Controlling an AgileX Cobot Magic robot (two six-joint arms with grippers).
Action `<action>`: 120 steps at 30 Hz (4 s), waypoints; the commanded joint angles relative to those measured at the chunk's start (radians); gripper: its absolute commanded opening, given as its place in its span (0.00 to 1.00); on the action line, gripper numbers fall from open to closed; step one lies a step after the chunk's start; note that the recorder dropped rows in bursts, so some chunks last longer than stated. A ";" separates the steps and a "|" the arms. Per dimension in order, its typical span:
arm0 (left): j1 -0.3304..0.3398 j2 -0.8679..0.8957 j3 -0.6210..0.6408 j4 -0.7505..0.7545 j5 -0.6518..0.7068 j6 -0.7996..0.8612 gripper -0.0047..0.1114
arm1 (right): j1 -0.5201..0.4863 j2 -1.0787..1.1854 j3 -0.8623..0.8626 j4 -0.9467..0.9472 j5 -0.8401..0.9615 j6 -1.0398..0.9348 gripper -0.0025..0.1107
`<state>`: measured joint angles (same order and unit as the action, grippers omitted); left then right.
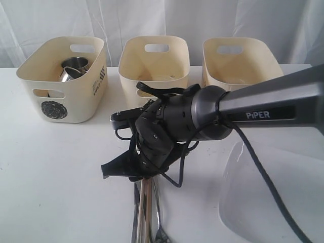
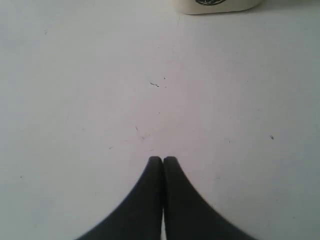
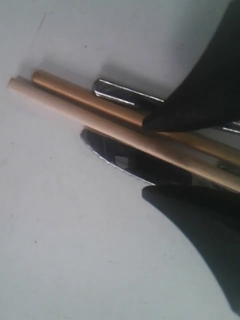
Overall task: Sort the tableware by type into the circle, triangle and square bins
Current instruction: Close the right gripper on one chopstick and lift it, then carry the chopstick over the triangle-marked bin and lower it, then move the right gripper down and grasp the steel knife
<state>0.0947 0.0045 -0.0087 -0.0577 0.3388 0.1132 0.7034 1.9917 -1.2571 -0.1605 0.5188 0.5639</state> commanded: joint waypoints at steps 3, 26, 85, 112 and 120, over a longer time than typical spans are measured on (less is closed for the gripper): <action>0.002 -0.005 0.009 -0.001 0.013 -0.002 0.04 | -0.005 0.009 -0.003 0.011 -0.002 -0.011 0.33; 0.002 -0.005 0.009 -0.001 0.013 -0.002 0.04 | -0.005 -0.009 -0.011 0.029 0.008 -0.011 0.02; 0.002 -0.005 0.009 -0.001 0.013 -0.002 0.04 | -0.367 0.091 -0.222 0.241 -1.213 -0.564 0.46; 0.002 -0.005 0.009 -0.001 0.013 -0.002 0.04 | 0.016 -0.167 -0.145 0.231 0.343 -0.473 0.02; 0.002 -0.005 0.009 -0.001 0.013 -0.002 0.04 | 0.099 -0.083 -0.138 0.237 0.457 -0.454 0.02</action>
<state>0.0947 0.0045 -0.0087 -0.0577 0.3388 0.1132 0.7820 1.8928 -1.4012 0.0800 0.9174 0.1018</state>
